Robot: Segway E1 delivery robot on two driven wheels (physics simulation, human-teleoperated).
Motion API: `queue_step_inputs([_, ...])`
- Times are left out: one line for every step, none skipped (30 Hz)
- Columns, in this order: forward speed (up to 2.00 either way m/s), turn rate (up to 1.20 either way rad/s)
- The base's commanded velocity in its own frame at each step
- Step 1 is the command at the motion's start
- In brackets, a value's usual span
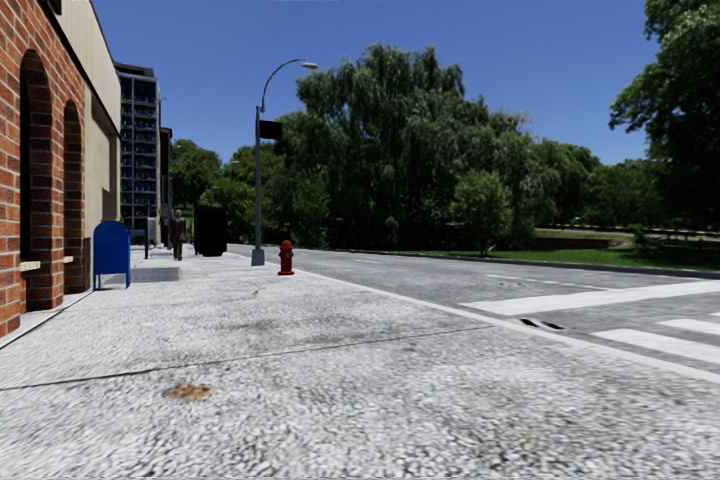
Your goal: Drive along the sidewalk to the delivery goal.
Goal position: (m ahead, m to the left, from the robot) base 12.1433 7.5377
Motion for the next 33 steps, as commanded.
queue_step_inputs([1.76,0.59])
queue_step_inputs([1.76,0.59])
queue_step_inputs([1.76,0.59])
queue_step_inputs([1.76,0.59])
queue_step_inputs([1.76,0.59])
queue_step_inputs([1.76,0.59])
queue_step_inputs([1.76,0.59])
queue_step_inputs([1.76,0.59])
queue_step_inputs([1.76,0.59])
queue_step_inputs([1.76,0.59])
queue_step_inputs([1.76,0.57])
queue_step_inputs([1.76,0.56])
queue_step_inputs([1.76,0.52])
queue_step_inputs([1.76,0.50])
queue_step_inputs([1.76,0.49])
queue_step_inputs([1.76,0.49])
queue_step_inputs([1.76,0.49])
queue_step_inputs([1.76,0.49])
queue_step_inputs([1.77,0.41])
queue_step_inputs([1.77,0.00])
queue_step_inputs([1.77,0.00])
queue_step_inputs([1.77,0.00])
queue_step_inputs([1.77,0.00])
queue_step_inputs([1.77,0.00])
queue_step_inputs([1.77,0.00])
queue_step_inputs([1.77,0.00])
queue_step_inputs([1.77,0.00])
queue_step_inputs([1.77,0.00])
queue_step_inputs([1.77,0.00])
queue_step_inputs([1.77,0.00])
queue_step_inputs([1.77,0.00])
queue_step_inputs([1.77,0.00])
queue_step_inputs([1.77,0.00])
